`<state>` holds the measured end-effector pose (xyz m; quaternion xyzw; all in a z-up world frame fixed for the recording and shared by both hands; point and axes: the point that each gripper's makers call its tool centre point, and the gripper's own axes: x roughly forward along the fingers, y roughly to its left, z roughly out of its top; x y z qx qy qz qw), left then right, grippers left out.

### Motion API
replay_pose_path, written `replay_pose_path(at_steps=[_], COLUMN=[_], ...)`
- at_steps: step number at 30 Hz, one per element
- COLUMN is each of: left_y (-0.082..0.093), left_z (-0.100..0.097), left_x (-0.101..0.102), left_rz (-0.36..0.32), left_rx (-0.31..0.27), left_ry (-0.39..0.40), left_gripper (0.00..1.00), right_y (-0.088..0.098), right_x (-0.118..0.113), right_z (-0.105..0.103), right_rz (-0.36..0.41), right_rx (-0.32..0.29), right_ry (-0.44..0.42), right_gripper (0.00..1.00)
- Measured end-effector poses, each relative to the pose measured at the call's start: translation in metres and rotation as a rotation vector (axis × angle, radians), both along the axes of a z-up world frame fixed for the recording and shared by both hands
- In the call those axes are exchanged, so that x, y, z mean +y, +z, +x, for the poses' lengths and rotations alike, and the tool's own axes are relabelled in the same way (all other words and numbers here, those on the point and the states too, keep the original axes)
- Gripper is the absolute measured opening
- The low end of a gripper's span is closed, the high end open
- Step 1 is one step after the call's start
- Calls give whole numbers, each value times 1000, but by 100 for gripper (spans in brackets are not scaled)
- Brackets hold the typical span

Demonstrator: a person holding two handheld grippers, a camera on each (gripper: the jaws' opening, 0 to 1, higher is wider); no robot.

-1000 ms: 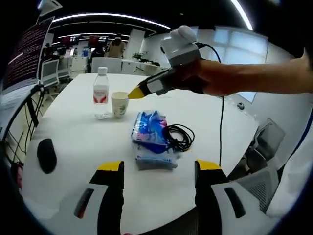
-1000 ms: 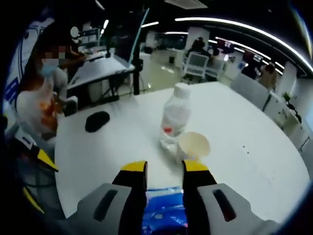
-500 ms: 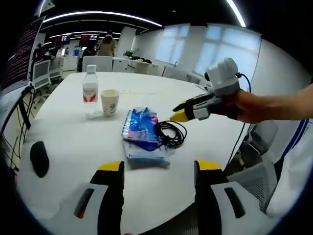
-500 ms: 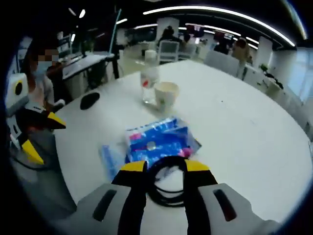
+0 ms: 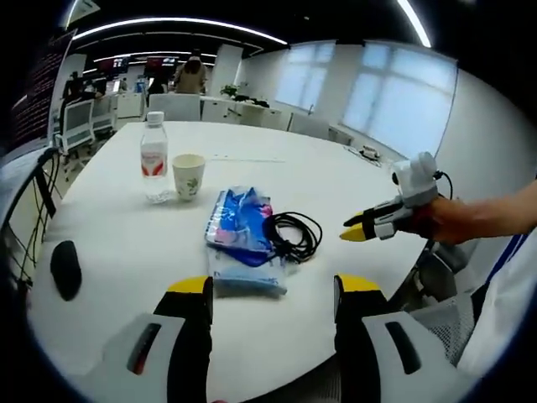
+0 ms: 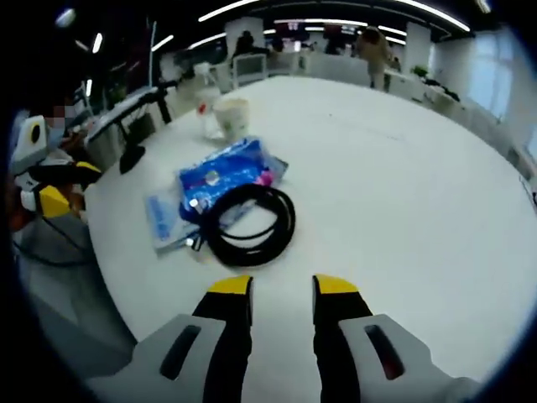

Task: Arrange the tabletop items into an orderly group along one side of the table until the central work area is clear of visible clutter.

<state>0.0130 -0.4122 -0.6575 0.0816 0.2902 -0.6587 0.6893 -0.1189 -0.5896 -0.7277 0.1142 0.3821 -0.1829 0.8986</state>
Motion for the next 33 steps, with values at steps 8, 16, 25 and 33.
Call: replay_pose_path(at_steps=[8,16,25,33], left_y=[-4,0,3,4], left_z=[-12,-7,-3,3], left_x=[-8,-12,-10,-7], left_rz=[16,15,16,24], left_rx=[2,-8,-21,-38], left_ry=[22,68,106,119], left_gripper=[58,58,59,60], right_y=[-3,-14,-25,-30], right_x=[-9,-20,-29,-35], right_z=[16,46,64,72], right_rz=[32,50,60,60], right_rx=[-23,-7,19,37], right_ry=[25,68,90,97], right_gripper=[25,26,25,25])
